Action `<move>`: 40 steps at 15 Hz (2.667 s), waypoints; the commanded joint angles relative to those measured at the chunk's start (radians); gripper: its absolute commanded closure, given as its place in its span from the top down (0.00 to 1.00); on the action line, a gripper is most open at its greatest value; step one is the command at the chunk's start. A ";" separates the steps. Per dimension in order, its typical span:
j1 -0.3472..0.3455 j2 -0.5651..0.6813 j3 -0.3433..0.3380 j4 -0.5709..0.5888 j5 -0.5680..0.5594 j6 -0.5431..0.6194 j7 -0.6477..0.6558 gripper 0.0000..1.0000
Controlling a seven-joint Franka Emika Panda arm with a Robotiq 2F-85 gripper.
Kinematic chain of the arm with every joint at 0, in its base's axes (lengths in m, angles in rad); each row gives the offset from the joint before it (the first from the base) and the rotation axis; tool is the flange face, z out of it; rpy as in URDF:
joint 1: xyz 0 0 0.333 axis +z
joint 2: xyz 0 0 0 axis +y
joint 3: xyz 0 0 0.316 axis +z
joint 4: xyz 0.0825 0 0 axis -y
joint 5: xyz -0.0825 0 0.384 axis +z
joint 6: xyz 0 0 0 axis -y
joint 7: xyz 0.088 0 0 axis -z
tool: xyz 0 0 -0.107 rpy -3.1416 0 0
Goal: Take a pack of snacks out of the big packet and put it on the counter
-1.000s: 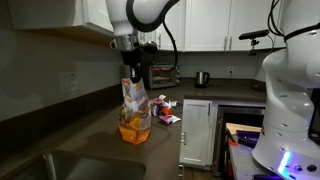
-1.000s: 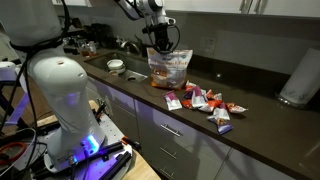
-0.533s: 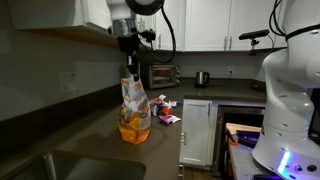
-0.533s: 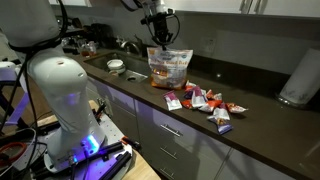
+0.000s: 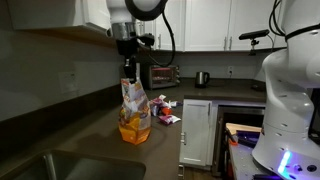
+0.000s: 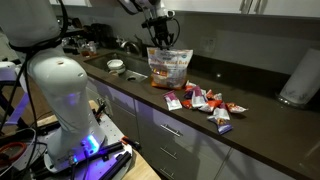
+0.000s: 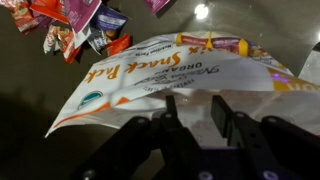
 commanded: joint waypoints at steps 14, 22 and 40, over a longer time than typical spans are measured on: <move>-0.021 0.283 -0.089 -0.121 -0.138 0.393 0.028 1.00; -0.012 0.392 -0.114 -0.134 -0.128 0.451 0.031 1.00; -0.006 0.177 -0.069 -0.121 -0.063 0.177 0.026 0.08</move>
